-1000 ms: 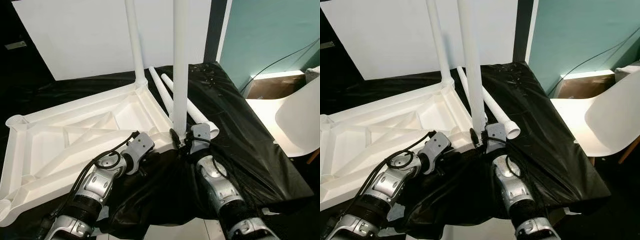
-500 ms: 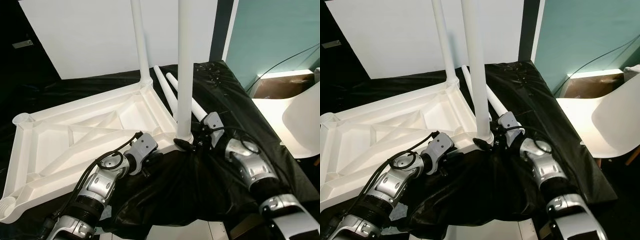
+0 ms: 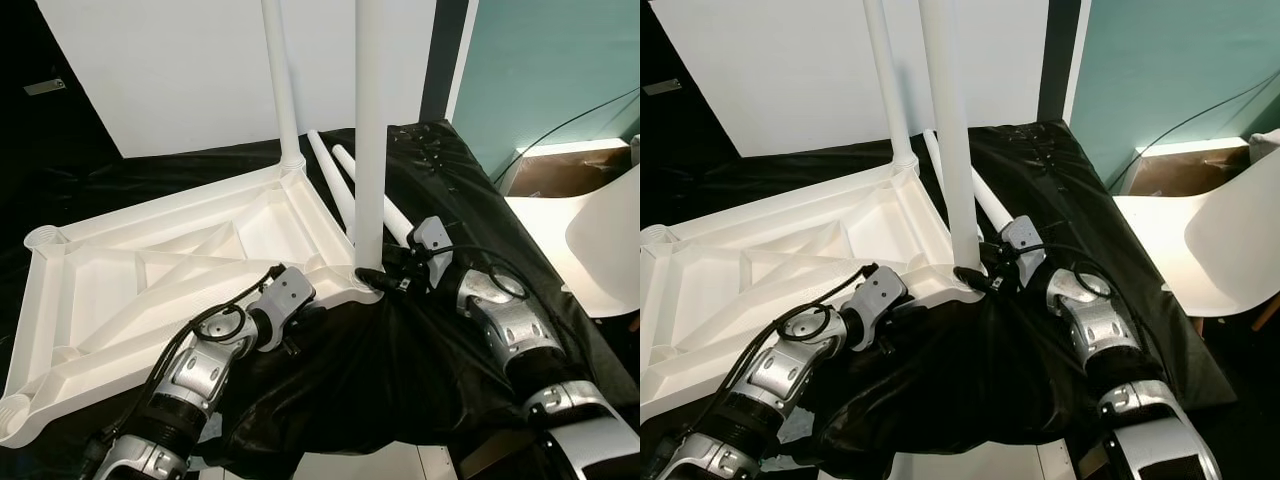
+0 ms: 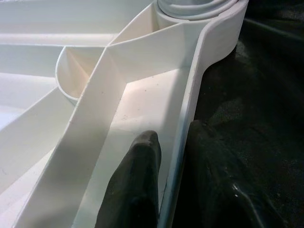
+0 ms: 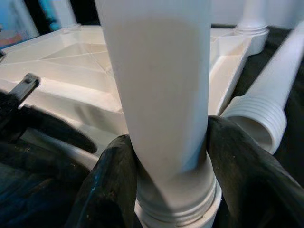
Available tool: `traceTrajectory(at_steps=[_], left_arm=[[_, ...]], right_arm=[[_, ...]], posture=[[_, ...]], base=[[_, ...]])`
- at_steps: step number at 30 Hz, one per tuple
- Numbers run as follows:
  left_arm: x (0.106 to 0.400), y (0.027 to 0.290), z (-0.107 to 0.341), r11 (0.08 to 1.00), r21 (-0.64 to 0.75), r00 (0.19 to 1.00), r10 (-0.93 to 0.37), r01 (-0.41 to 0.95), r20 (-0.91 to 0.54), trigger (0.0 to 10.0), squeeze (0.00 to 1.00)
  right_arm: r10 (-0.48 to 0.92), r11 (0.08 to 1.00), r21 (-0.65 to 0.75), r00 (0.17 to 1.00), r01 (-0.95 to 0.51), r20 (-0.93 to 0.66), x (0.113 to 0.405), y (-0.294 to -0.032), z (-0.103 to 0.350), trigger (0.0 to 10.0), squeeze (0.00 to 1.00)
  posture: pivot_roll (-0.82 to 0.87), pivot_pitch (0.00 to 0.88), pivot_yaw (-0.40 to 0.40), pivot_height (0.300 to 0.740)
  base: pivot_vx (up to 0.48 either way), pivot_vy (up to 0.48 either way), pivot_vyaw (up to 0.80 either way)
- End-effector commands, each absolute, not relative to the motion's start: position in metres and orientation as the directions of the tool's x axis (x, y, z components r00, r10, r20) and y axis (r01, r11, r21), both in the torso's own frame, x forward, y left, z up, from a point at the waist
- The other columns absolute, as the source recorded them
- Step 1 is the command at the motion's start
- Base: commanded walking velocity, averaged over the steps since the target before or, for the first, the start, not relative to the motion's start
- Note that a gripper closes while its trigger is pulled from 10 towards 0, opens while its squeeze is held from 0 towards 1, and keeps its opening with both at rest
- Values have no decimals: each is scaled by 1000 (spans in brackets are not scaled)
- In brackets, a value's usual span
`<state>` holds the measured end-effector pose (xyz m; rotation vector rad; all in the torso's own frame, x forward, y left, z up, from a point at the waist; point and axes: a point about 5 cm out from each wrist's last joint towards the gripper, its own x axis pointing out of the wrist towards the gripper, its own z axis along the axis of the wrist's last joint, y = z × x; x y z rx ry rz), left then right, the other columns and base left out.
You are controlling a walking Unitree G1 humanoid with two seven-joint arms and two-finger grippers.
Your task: Building children table
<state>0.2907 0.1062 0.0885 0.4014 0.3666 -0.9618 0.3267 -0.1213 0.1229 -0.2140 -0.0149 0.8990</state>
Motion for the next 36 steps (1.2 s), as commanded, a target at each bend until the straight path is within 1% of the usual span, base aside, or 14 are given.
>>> traceTrajectory(at_steps=[1, 2, 6, 8, 12, 20, 22, 24, 25, 29, 30, 31, 32, 36], left_arm=[[269, 108, 51, 460, 35, 386, -697, 887, -604, 10000, 0], [269, 108, 51, 461, 35, 386, -697, 887, -604, 10000, 0], [269, 107, 51, 458, 34, 383, -698, 888, -604, 10000, 0], [269, 107, 51, 458, 34, 383, -698, 888, -604, 10000, 0], [271, 108, 53, 454, 41, 382, -695, 890, -609, 10000, 0], [271, 109, 53, 458, 41, 386, -693, 888, -609, 10000, 0], [271, 109, 52, 458, 40, 385, -693, 888, -610, 10000, 0], [271, 109, 52, 458, 40, 385, -693, 888, -610, 10000, 0], [271, 109, 52, 457, 40, 384, -693, 889, -610, 10000, 0], [272, 107, 52, 454, 39, 382, -695, 890, -609, 10000, 0], [272, 106, 52, 452, 39, 380, -697, 891, -608, 10000, 0], [272, 105, 52, 450, 39, 379, -698, 892, -608, 10000, 0], [272, 105, 52, 450, 39, 378, -698, 892, -608, 10000, 0], [273, 104, 52, 454, 40, 383, -698, 890, -605, 10000, 0]], right_arm=[[808, 555, -174, 577, -814, -120, 319, -104, 110, 0, 0], [778, 604, -160, 621, -780, -90, 314, -96, 105, 0, 0], [734, 668, -128, 678, -733, -51, 300, -81, 91, 0, 0], [734, 668, -128, 678, -733, -51, 300, -81, 91, 0, 0], [606, 792, -88, 795, -604, -9, 300, -92, 82, 0, 0], [618, 785, -46, 786, -618, -7, 291, -85, 77, 0, 0], [618, 783, -71, 786, -618, -24, 292, -86, 78, 10000, 0], [612, 786, -92, 791, -611, -26, 296, -90, 81, 10000, 20], [618, 779, -116, 786, -616, -21, 302, -96, 86, 10000, 1000], [710, 687, -184, 703, -703, -39, 314, -104, 100, 10000, 1000], [771, 611, -220, 634, -761, -53, 313, -104, 105, 10000, 188], [813, 545, -251, 578, -800, -77, 315, -106, 109, 10000, 0], [832, 509, -267, 547, -818, -92, 315, -107, 111, 10000, 0], [851, 450, -315, 508, -836, -133, 320, -111, 116, 10000, 0]], posture=[[-19, 0, 41, 740], [-21, 0, 43, 740], [-22, 0, 51, 740], [-22, 0, 51, 740], [-19, 0, 50, 740], [-18, 0, 49, 740], [-20, 0, 50, 740], [-23, 0, 50, 740], [-27, 0, 50, 740], [-33, 0, 52, 740], [-33, 0, 52, 740], [-32, 0, 49, 740], [-32, 0, 49, 740], [-20, 0, 42, 740]], base=[[0, 0, 0], [0, 0, 0], [0, 0, 0], [0, 0, 0], [0, 0, 0], [0, 0, 0], [0, 0, 0], [0, 0, 0], [0, 0, 0], [0, 0, 0], [0, 0, 0], [0, 0, 0], [0, 0, 0], [0, 0, 0]])
